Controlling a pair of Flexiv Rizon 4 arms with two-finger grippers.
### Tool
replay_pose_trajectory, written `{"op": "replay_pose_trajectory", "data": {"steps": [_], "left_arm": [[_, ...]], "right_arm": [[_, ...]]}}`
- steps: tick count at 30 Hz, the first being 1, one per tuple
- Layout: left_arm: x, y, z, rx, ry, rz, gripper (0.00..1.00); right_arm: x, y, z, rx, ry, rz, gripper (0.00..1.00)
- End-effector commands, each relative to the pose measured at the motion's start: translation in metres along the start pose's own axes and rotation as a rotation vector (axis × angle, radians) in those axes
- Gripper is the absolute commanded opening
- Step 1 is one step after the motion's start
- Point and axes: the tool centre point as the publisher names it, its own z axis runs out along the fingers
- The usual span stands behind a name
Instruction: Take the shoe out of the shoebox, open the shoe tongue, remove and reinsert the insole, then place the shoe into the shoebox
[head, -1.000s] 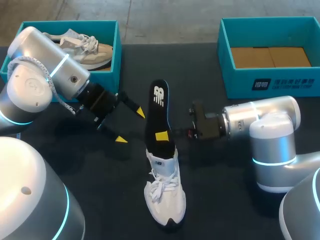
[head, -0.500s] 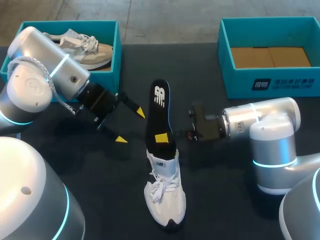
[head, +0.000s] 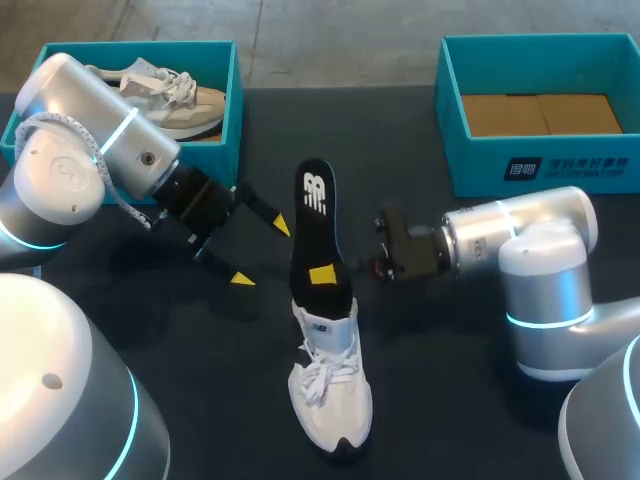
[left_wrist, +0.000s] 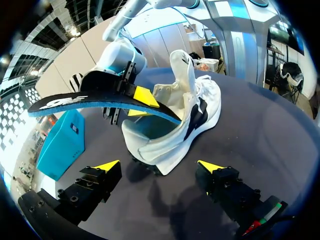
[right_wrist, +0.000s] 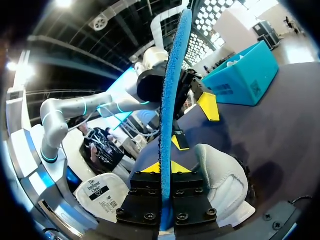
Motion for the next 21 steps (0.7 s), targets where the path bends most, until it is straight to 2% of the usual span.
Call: {"op": "replay_pose_trajectory", "data": {"steps": [1, 21], "left_arm": [[0.000, 0.000, 0.000, -0.003, 0.002, 0.000, 1.00], [0.000, 0.000, 0.000, -0.003, 0.002, 0.000, 1.00]], "right_arm": [[-0.002, 0.000, -0.002, 0.017, 0.009, 0.010, 0.00], [-0.001, -0.014, -0.004, 0.029, 0.017, 0.039, 0.00]]}}
